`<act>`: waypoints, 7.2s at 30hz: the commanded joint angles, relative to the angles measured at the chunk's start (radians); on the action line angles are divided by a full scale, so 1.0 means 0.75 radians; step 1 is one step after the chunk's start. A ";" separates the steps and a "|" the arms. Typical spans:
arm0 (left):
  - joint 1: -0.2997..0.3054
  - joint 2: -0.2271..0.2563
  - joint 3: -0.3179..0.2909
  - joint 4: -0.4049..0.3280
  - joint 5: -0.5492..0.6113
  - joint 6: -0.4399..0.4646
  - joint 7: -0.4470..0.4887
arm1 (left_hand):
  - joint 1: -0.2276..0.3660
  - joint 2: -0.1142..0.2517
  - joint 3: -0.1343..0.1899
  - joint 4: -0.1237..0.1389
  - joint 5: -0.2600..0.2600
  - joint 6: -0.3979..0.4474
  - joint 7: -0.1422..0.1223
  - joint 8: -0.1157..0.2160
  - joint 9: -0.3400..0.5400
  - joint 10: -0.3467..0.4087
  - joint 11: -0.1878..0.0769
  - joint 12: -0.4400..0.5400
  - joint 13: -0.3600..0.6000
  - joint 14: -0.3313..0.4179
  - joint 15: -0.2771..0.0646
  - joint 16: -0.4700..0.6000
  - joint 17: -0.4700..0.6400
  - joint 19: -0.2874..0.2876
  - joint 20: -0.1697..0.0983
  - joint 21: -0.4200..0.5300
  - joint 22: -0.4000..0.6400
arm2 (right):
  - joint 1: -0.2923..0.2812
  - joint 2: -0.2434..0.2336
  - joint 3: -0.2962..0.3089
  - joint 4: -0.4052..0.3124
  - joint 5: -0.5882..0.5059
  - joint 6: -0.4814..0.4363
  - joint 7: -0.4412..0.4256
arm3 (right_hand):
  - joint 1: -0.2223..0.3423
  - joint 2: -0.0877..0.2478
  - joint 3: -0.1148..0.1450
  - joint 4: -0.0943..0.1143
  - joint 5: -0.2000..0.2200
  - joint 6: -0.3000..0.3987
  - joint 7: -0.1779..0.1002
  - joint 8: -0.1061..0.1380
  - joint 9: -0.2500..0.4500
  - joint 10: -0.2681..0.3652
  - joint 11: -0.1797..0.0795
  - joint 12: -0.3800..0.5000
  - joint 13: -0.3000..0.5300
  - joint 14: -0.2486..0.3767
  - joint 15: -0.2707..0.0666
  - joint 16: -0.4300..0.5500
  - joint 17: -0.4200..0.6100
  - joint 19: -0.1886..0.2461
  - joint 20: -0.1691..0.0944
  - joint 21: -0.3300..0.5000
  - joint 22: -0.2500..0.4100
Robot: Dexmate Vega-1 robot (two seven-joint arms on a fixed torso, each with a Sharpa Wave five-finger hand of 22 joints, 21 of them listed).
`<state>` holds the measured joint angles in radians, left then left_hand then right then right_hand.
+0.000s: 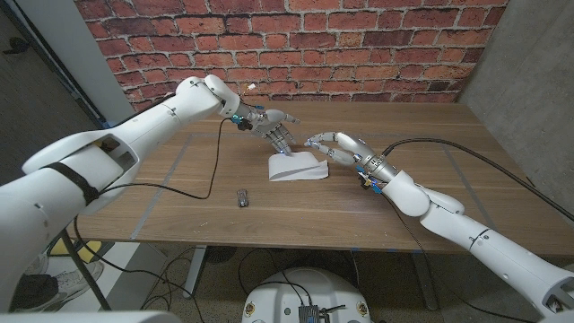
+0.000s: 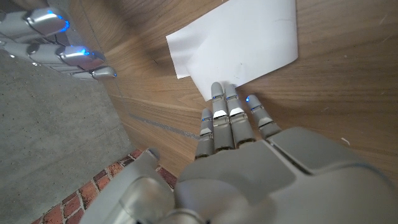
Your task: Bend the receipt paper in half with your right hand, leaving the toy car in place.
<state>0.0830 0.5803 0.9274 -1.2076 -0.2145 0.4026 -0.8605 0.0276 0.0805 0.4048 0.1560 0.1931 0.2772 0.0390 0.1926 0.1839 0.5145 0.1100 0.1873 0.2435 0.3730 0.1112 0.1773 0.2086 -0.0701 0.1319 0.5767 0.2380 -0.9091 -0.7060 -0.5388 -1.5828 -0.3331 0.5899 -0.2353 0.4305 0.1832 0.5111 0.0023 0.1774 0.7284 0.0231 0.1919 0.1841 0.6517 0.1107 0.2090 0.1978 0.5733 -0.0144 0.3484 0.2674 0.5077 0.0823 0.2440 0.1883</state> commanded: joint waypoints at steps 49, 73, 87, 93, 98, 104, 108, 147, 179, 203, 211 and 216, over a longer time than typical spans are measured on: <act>-0.109 -0.343 0.058 0.600 0.091 -0.437 -0.200 | 0.027 -0.006 -0.049 -0.037 0.035 -0.063 0.166 0.023 0.001 0.022 0.052 0.096 -0.066 0.135 -0.005 0.048 -0.046 0.273 -0.216 0.020 -0.060 | -0.079 -0.038 0.031 -0.103 0.063 -0.078 0.113 | -0.022 -0.027 0.006 0.000 0.000 -0.011 0.001 0.000 0.002 0.016 0.011 0.002 0.005 0.032 0.006 -0.005 -0.007 0.037 -0.025 0.018 0.005; 0.168 0.017 -0.135 -0.097 0.048 -0.340 0.169 | 0.119 0.110 0.039 -0.063 0.021 0.295 0.132 0.094 0.006 0.002 0.004 0.075 -0.062 0.079 -0.039 0.040 -0.048 0.303 -0.054 -0.040 -0.056 | 0.081 0.011 -0.162 -0.012 -0.016 -0.182 0.322 | -0.308 -0.087 -0.135 0.176 0.026 -0.106 -0.026 -0.008 0.001 -0.091 -0.026 -0.027 0.001 -0.250 -0.039 -0.192 -0.068 -0.127 -0.028 -0.052 -0.005; 0.256 0.202 -0.203 -0.430 0.044 -0.084 0.254 | 0.131 0.075 0.136 -0.054 -0.025 0.512 0.162 0.092 0.012 0.242 0.032 0.129 -0.053 0.360 -0.046 0.089 -0.039 0.519 -0.029 0.047 -0.035 | 0.155 0.053 -0.222 0.040 -0.081 -0.196 0.315 | -0.289 -0.072 -0.104 0.144 0.043 -0.179 -0.048 -0.016 0.000 -0.216 -0.062 -0.040 -0.002 -0.337 -0.055 -0.224 -0.102 -0.179 -0.028 -0.062 -0.008; 0.209 0.216 -0.161 -0.470 0.064 0.003 0.195 | 0.103 0.060 0.127 -0.037 -0.024 0.548 0.177 0.090 0.014 0.303 0.035 0.144 -0.049 0.430 -0.042 0.104 -0.036 0.573 -0.019 0.072 -0.031 | 0.187 0.063 -0.254 0.057 -0.133 -0.262 0.328 | -0.335 -0.085 -0.130 0.172 0.039 -0.186 -0.041 -0.012 0.001 -0.244 -0.064 -0.038 -0.003 -0.367 -0.044 -0.221 -0.096 -0.198 -0.037 -0.065 -0.008; 0.151 0.227 -0.100 -0.531 0.118 0.126 0.140 | 0.089 0.054 0.126 -0.032 -0.022 0.565 0.175 0.087 0.014 0.313 0.035 0.140 -0.049 0.451 -0.047 0.103 -0.036 0.644 -0.019 0.102 -0.029 | 0.204 0.068 -0.280 0.063 -0.184 -0.335 0.324 | -0.359 -0.086 -0.142 0.187 0.039 -0.188 -0.032 -0.010 0.001 -0.251 -0.059 -0.035 -0.003 -0.377 -0.036 -0.218 -0.093 -0.211 -0.039 -0.067 -0.008; 0.088 0.233 -0.039 -0.570 0.162 0.246 0.082 | 0.071 0.047 0.130 -0.027 -0.019 0.617 0.185 0.090 0.016 0.336 0.040 0.137 -0.044 0.510 -0.050 0.108 -0.035 0.758 -0.013 0.150 -0.028 | 0.222 0.065 -0.303 0.075 -0.212 -0.379 0.314 | -0.393 -0.087 -0.158 0.206 0.040 -0.189 -0.026 -0.008 0.002 -0.256 -0.046 -0.029 -0.003 -0.385 -0.030 -0.213 -0.090 -0.221 -0.044 -0.066 -0.008; 0.059 0.252 -0.002 -0.629 0.217 0.325 0.081 | 0.055 0.037 0.127 -0.022 -0.018 0.692 0.185 0.113 0.023 0.358 0.038 0.144 -0.031 0.540 -0.039 0.114 -0.026 0.777 -0.010 0.159 -0.030 | 0.233 0.062 -0.315 0.083 -0.224 -0.403 0.307 | -0.425 -0.085 -0.171 0.218 0.044 -0.178 -0.019 -0.001 0.002 -0.226 -0.031 -0.013 -0.003 -0.343 -0.019 -0.193 -0.089 -0.197 -0.048 -0.053 -0.008; -0.267 -0.055 0.514 -0.266 0.571 0.441 -0.205 | -0.008 0.012 0.106 -0.011 -0.017 0.757 0.175 0.148 0.133 0.383 0.014 0.203 0.155 0.453 -0.064 0.085 0.018 0.666 -0.016 0.230 -0.016 | 0.262 0.042 -0.351 0.127 -0.225 -0.460 0.238 | -0.468 -0.075 -0.171 0.203 0.064 -0.145 0.001 0.004 0.000 -0.162 -0.024 -0.003 -0.004 -0.231 0.003 -0.178 -0.098 -0.134 -0.028 -0.034 -0.008; -0.190 -0.084 0.322 -0.173 0.474 0.204 -0.171 | -0.008 -0.008 0.105 -0.014 -0.012 0.714 0.202 0.100 0.104 0.425 0.035 0.163 0.126 0.650 -0.071 0.133 -0.010 0.773 -0.019 0.301 -0.032 | 0.295 0.069 -0.337 0.215 -0.217 -0.304 0.153 | -0.371 -0.041 -0.092 0.137 0.063 -0.043 -0.001 0.021 -0.001 -0.048 -0.007 0.013 -0.003 -0.040 0.005 -0.134 -0.083 0.006 -0.023 0.012 0.004; -0.325 -0.311 0.546 0.163 0.600 0.243 -0.347 | 0.003 -0.031 0.118 -0.030 -0.015 0.802 0.218 0.120 0.127 0.529 0.020 0.177 0.221 0.744 -0.101 0.166 0.019 0.868 -0.051 0.471 -0.032 | 0.313 0.078 -0.336 0.270 -0.186 -0.273 0.144 | -0.368 -0.046 -0.085 0.142 0.053 -0.047 -0.002 0.011 -0.001 -0.045 -0.008 0.004 -0.003 -0.044 0.007 -0.142 -0.077 -0.004 -0.021 0.006 0.005; -0.328 -0.386 0.567 0.292 0.599 0.153 -0.373 | -0.001 -0.043 0.122 -0.029 -0.016 0.721 0.217 0.057 0.086 0.448 0.046 0.103 0.173 0.638 -0.065 0.097 -0.020 0.824 -0.041 0.436 -0.057 | 0.315 0.083 -0.335 0.287 -0.172 -0.261 0.141 | -0.366 -0.048 -0.083 0.141 0.051 -0.047 0.000 0.009 -0.001 -0.046 -0.006 0.001 -0.002 -0.042 0.009 -0.143 -0.075 -0.004 -0.019 0.005 0.005; -0.330 -0.430 0.601 0.353 0.629 0.131 -0.384 | -0.002 -0.047 0.122 -0.029 -0.016 0.694 0.219 0.039 0.074 0.418 0.050 0.080 0.158 0.606 -0.063 0.078 -0.026 0.812 -0.037 0.424 -0.062 | 0.314 0.083 -0.334 0.290 -0.171 -0.258 0.136 | -0.365 -0.049 -0.082 0.141 0.050 -0.046 0.000 0.009 -0.001 -0.045 -0.005 0.000 -0.002 -0.041 0.009 -0.144 -0.074 -0.005 -0.019 0.005 0.005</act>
<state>-0.1592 0.3246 1.3418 -1.0507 0.2348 0.5643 -1.1234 0.0253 0.0566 0.4897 0.1385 0.1772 0.8075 0.2048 0.2282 0.2412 0.8351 0.1463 0.2513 0.3629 0.8369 0.0641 0.2399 0.1905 0.5465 0.1072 0.8981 0.1904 -0.6754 -0.6470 -0.7904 -1.3795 -0.4692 0.3884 -0.1283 0.1440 0.1278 0.4431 0.1104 0.2205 0.6896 0.0232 0.1995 0.1818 0.6075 0.1052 0.2090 0.1955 0.5339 -0.0108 0.2407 0.2072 0.5038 0.0644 0.2474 0.1908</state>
